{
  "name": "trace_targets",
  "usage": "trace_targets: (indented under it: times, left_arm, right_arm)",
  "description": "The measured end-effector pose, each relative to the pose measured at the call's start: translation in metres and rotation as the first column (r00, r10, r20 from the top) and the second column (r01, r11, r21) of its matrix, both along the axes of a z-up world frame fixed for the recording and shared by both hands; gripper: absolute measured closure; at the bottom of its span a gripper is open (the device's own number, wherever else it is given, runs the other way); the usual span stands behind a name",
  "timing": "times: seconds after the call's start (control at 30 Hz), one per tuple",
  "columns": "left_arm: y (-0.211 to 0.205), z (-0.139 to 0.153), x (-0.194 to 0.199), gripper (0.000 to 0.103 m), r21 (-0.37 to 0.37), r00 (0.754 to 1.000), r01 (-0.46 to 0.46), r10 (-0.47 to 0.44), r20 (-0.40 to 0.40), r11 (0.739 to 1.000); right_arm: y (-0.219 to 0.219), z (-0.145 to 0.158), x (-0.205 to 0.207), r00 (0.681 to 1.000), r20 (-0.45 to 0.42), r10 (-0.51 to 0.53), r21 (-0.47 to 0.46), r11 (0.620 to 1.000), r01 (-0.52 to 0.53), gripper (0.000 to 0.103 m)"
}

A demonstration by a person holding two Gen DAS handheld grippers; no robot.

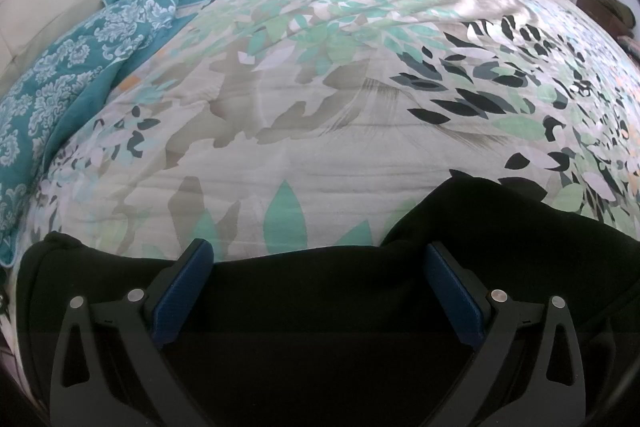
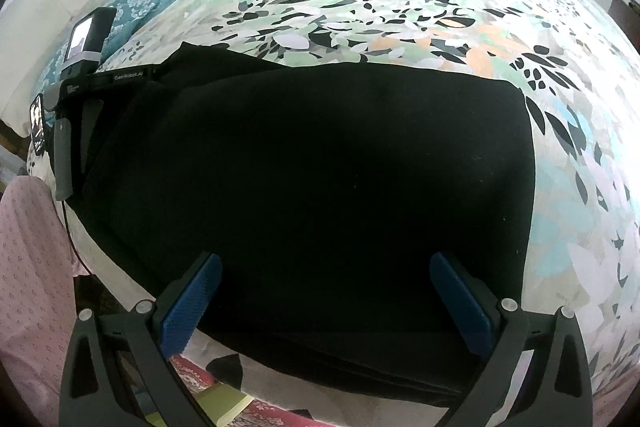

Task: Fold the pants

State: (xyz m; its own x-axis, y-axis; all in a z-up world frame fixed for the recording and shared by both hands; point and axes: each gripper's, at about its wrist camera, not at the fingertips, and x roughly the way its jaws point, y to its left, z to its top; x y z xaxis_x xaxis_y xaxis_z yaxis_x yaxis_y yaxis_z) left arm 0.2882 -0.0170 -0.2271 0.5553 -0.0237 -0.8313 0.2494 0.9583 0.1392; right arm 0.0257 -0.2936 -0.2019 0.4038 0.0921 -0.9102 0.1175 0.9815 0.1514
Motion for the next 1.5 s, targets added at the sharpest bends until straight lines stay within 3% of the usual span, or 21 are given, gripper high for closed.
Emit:
trace_targets:
  times: [1.5]
  left_arm:
    - [-0.0011,-0.0001,-0.0001,0.0,0.002,1.0,-0.002,0.002,0.001,1.0]
  right_arm:
    - [0.0041,0.0001,-0.0011,0.999,0.035,0.016,-0.029,0.999,-0.015,0.0]
